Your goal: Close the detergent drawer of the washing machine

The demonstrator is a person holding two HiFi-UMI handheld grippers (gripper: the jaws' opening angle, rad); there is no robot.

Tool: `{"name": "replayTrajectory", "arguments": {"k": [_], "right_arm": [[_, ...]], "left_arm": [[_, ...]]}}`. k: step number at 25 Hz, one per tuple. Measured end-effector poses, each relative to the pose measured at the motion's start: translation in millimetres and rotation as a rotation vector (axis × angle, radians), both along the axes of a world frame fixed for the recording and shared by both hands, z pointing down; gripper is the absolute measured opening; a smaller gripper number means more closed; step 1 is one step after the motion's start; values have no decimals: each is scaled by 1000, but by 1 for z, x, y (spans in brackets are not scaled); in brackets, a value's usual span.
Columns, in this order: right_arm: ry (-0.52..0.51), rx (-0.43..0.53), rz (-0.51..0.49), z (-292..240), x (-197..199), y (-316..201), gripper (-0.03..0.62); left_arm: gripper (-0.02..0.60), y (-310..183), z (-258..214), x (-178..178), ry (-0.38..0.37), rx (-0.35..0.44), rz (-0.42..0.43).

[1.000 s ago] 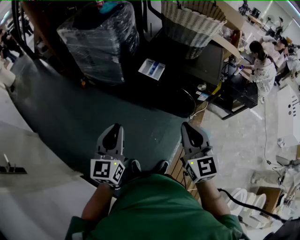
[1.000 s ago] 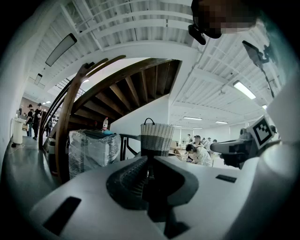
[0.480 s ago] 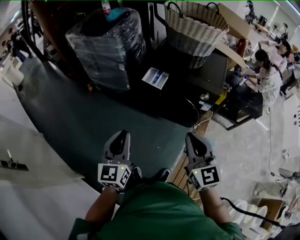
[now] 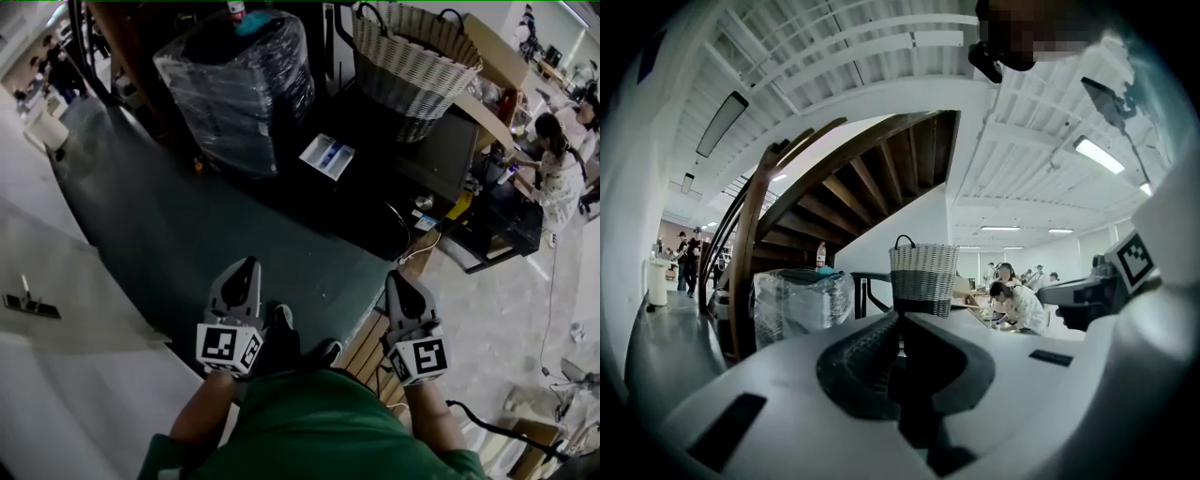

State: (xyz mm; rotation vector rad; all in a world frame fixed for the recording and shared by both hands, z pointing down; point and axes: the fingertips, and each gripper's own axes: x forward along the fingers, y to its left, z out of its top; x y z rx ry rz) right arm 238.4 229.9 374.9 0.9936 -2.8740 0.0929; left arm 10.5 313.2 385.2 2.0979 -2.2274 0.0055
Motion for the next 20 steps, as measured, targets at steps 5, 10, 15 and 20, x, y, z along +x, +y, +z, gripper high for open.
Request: {"name": "replayTrajectory", "arguments": {"k": [5,10,15,20], "right_arm": [[41,-9,17,9,-15,-18,15],[53,-7,55,9,-36,-45,15],[97,-14,114,13,-69,-77,15],[144,-42,178,24,-106,-108,15]], "left_arm": [[32,-20,8,-11,17,4,39],[32,-53,21,-38,66,-12,70],[32,-92,29,-79,79,-14,106],[32,-135,40,-113,45,-24,175]]}}
